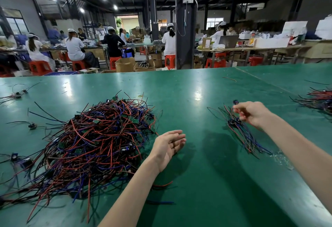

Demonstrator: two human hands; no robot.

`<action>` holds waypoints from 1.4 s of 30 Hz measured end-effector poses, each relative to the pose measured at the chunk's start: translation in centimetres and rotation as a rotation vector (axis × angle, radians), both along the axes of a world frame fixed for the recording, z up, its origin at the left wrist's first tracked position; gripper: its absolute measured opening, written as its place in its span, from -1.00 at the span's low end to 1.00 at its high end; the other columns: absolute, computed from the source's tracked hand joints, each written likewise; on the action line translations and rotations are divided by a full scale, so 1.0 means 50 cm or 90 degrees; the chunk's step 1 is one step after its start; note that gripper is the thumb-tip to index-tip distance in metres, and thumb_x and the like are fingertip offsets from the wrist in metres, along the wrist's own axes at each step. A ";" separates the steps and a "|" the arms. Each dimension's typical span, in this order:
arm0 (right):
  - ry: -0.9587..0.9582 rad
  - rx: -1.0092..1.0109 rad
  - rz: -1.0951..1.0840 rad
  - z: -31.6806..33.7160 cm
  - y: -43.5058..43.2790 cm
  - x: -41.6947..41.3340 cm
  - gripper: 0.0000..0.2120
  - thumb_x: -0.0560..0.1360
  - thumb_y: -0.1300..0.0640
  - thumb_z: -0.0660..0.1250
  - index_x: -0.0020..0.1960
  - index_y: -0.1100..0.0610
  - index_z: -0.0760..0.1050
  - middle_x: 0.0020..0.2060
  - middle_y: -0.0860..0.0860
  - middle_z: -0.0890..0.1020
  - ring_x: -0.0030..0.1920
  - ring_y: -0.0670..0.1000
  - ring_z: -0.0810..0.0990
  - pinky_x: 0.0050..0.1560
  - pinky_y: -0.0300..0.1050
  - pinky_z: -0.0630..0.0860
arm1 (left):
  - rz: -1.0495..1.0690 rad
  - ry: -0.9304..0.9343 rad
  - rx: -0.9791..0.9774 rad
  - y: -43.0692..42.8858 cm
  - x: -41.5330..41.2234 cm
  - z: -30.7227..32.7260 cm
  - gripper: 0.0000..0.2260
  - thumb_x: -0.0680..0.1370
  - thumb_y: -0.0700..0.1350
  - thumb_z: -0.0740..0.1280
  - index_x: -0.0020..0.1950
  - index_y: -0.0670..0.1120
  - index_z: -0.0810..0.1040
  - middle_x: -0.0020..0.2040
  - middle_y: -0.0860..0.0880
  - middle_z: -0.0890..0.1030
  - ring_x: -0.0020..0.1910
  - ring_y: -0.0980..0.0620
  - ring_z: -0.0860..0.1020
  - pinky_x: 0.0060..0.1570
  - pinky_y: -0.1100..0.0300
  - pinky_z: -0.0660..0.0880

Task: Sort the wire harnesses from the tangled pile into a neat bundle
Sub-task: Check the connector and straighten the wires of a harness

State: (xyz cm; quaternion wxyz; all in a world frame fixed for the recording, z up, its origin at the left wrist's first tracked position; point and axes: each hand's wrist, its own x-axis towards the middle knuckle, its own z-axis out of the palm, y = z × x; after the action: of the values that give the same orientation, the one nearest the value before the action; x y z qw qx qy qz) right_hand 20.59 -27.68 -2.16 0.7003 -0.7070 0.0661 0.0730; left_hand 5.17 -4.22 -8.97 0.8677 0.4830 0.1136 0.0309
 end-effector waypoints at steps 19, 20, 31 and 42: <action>-0.239 -0.850 -0.071 -0.025 0.070 -0.076 -0.72 0.51 0.06 0.26 0.06 0.26 0.49 0.11 0.23 0.45 0.03 0.26 0.57 -0.02 -0.01 0.47 | 0.018 0.013 0.033 -0.003 0.002 -0.003 -0.84 0.58 -0.39 0.17 -0.01 -0.30 0.54 -0.16 -0.20 0.62 -0.27 -0.02 0.61 -0.27 0.27 0.58; -0.278 -0.834 -0.048 -0.024 0.103 -0.091 -0.72 0.52 0.06 0.24 0.11 0.25 0.48 0.11 0.22 0.43 0.03 0.27 0.56 -0.01 0.01 0.47 | 0.023 0.017 0.033 -0.004 0.002 -0.002 -0.83 0.58 -0.40 0.16 -0.02 -0.30 0.54 -0.16 -0.20 0.62 -0.29 -0.01 0.61 -0.30 0.28 0.57; -0.520 -0.498 0.363 0.026 0.489 -0.177 -0.69 0.60 0.22 0.08 0.24 0.17 0.50 0.19 0.16 0.56 0.14 0.17 0.51 0.17 0.06 0.45 | 0.037 0.028 0.075 -0.019 -0.008 0.011 -0.79 0.59 -0.43 0.07 -0.10 -0.25 0.46 -0.29 -0.14 0.59 -0.45 0.10 0.57 -0.33 0.29 0.58; -0.493 -0.737 0.403 0.054 0.639 -0.145 -0.69 0.58 0.13 0.19 0.23 -0.16 0.51 0.16 -0.05 0.58 0.27 0.09 0.42 0.33 0.34 -0.02 | 0.043 0.005 0.091 -0.017 -0.038 0.031 -0.76 0.66 -0.25 0.06 -0.11 -0.14 0.48 -0.18 -0.07 0.58 -0.17 0.00 0.49 -0.03 0.07 0.39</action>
State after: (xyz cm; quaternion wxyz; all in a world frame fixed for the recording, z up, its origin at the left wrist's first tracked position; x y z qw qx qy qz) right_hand 13.31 4.26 0.54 0.1367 -0.9215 -0.3624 -0.0293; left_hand 3.26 -5.09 -7.39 0.8290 0.5398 0.1304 0.0661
